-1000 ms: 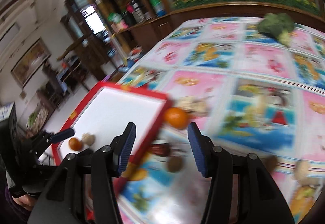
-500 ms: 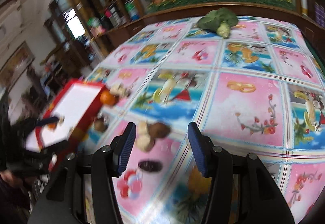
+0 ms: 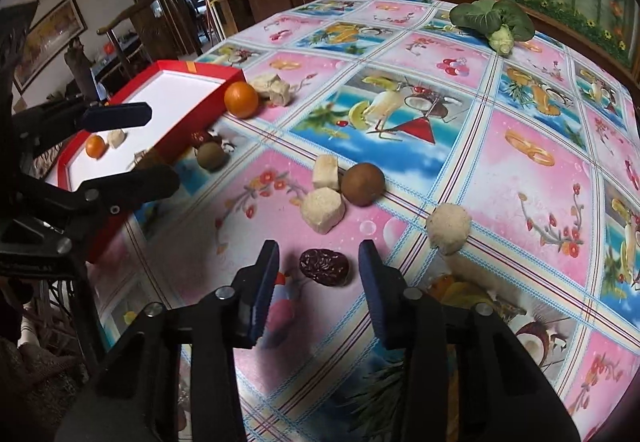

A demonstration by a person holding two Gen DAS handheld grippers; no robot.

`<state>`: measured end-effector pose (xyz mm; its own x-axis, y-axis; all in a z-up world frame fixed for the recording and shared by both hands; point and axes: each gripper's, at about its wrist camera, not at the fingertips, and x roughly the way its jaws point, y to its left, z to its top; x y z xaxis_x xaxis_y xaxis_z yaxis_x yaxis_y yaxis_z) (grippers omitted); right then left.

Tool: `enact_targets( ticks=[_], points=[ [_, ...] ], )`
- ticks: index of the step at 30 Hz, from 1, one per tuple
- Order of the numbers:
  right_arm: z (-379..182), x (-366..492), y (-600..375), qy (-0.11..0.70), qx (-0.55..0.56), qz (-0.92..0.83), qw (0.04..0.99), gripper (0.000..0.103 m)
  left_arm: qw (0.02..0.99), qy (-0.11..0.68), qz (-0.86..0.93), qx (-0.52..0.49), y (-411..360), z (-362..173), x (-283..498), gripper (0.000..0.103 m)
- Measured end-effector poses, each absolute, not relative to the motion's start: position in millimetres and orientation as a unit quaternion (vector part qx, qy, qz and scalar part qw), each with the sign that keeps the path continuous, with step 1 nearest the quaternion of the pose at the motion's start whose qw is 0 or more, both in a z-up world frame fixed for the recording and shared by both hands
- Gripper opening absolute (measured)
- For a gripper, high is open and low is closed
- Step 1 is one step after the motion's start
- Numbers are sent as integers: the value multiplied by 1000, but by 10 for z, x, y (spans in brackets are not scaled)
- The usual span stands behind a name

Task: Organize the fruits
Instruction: 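Grasp a dark red date with the right gripper while the left grasps a beige ball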

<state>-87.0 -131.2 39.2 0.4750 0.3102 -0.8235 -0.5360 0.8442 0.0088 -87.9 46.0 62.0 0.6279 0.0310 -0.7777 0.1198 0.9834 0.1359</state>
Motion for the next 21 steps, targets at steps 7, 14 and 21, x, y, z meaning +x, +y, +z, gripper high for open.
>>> enact_targets(
  ticks=[7, 14, 21],
  points=[
    [379, -850, -1328, 448, -135, 232, 853, 28, 892, 443, -35, 88, 378, 565, -819, 74],
    [438, -617, -1655, 460, -60, 165, 870, 28, 881, 461, -65, 83, 214, 505, -744, 79],
    [475, -516, -1888, 460, -5, 124, 879, 28, 870, 478, -88, 79, 8, 391, -562, 79]
  ],
)
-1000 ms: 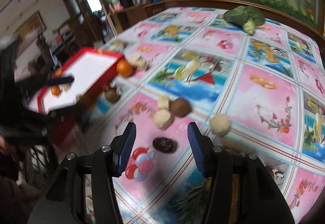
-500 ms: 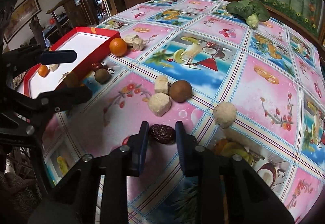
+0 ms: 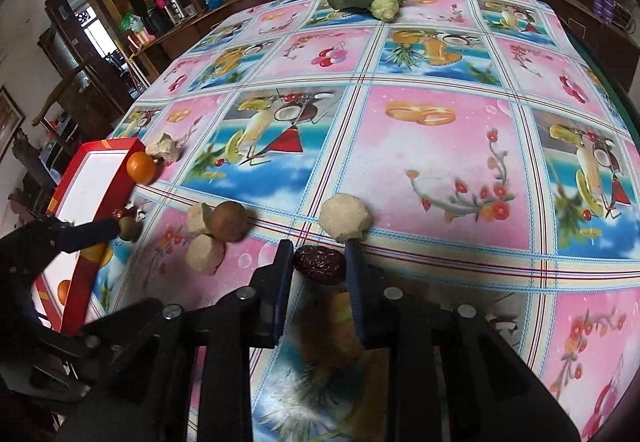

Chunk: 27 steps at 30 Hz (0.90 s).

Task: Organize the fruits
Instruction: 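Grasp a dark red date with the right gripper while the left grasps a beige ball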

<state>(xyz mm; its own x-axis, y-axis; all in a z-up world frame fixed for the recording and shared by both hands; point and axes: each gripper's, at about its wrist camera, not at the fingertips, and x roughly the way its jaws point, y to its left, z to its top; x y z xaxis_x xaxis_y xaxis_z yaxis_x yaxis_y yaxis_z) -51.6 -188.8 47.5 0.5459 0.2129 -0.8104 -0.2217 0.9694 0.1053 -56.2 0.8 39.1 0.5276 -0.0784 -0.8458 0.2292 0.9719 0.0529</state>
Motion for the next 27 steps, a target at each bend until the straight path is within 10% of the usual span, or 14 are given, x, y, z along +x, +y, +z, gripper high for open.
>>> enact_targets(
  ticks=[7, 19, 27],
  points=[
    [484, -505, -1890, 460, -10, 124, 879, 28, 866, 489, -92, 53, -69, 272, -386, 75],
    [483, -532, -1861, 456, -18, 131, 880, 28, 866, 488, -103, 40, -142, 206, -286, 23],
    [626, -665, -1732, 412, -31, 159, 897, 28, 872, 476, -112, 28, -88, 266, -331, 22]
  ],
)
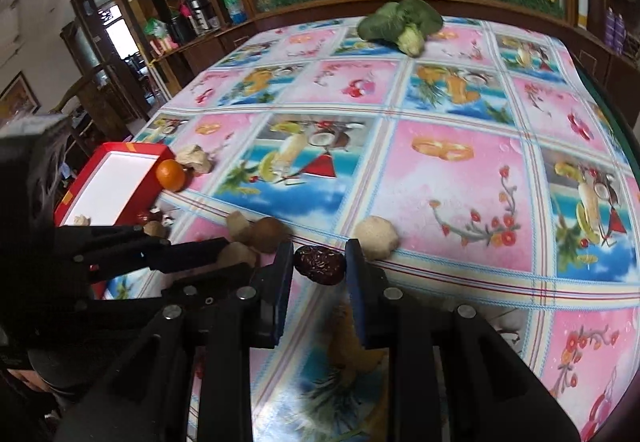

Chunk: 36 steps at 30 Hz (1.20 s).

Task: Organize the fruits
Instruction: 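Grasp a dark red date with the right gripper while the left grasps a beige ball, then carry the date and beige ball over the tray and release both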

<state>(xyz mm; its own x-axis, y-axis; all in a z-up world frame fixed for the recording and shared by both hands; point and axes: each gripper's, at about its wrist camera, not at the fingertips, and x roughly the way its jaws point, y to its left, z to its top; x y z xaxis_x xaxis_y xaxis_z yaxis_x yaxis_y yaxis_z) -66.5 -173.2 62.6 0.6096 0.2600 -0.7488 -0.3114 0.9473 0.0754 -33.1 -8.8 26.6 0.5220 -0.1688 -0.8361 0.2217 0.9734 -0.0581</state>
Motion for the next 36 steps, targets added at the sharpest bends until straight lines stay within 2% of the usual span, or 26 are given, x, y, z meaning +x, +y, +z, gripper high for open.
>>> enact_targets(
  ticks=[13, 28, 36],
  points=[
    [628, -736, -1222, 391, -47, 210, 895, 29, 890, 444, -99, 2, 340, 484, -699, 22],
    [579, -606, 232, 377, -72, 306, 871, 29, 907, 416, 36, -64, 1660, 586, -973, 22],
    [489, -556, 805, 389, -87, 326, 857, 29, 906, 407, 101, -60, 2182, 613, -1067, 22]
  ],
)
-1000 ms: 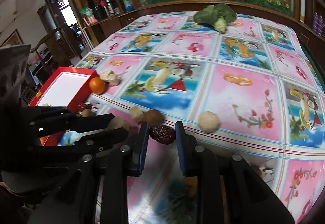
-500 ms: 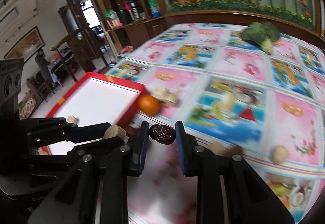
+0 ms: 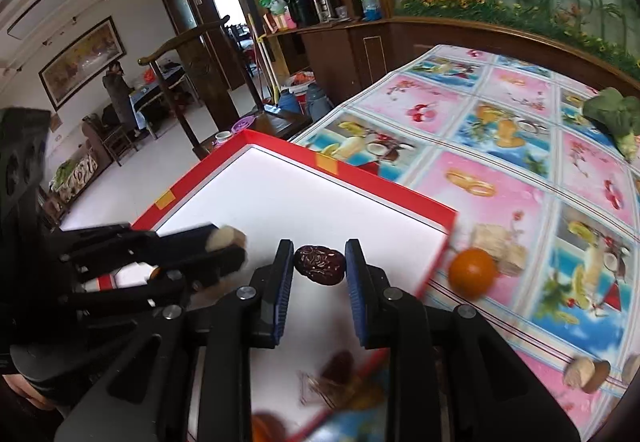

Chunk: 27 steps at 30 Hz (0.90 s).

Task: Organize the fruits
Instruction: 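Carry the date and beige ball over the tray and release both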

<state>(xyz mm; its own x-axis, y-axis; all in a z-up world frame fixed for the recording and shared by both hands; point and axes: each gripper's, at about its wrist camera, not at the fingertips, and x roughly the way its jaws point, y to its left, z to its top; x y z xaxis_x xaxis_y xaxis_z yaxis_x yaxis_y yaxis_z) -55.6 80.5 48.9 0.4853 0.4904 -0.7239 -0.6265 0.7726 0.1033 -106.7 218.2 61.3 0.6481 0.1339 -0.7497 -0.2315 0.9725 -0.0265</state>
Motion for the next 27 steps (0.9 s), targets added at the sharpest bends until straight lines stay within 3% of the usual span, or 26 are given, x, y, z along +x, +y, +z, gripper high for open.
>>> enact_targets(
  ticks=[8, 24, 27],
  points=[
    [239, -470, 1097, 444, -106, 323, 829, 29, 894, 421, 139, -65, 2544, 514, -1120, 22],
    [93, -505, 1135, 456, -125, 323, 820, 29, 874, 455, 158, -73, 2638, 285, -1056, 23],
    [92, -510, 1141, 454, -132, 325, 819, 29, 870, 463, 158, -68, 2614, 273, -1044, 39]
  ],
)
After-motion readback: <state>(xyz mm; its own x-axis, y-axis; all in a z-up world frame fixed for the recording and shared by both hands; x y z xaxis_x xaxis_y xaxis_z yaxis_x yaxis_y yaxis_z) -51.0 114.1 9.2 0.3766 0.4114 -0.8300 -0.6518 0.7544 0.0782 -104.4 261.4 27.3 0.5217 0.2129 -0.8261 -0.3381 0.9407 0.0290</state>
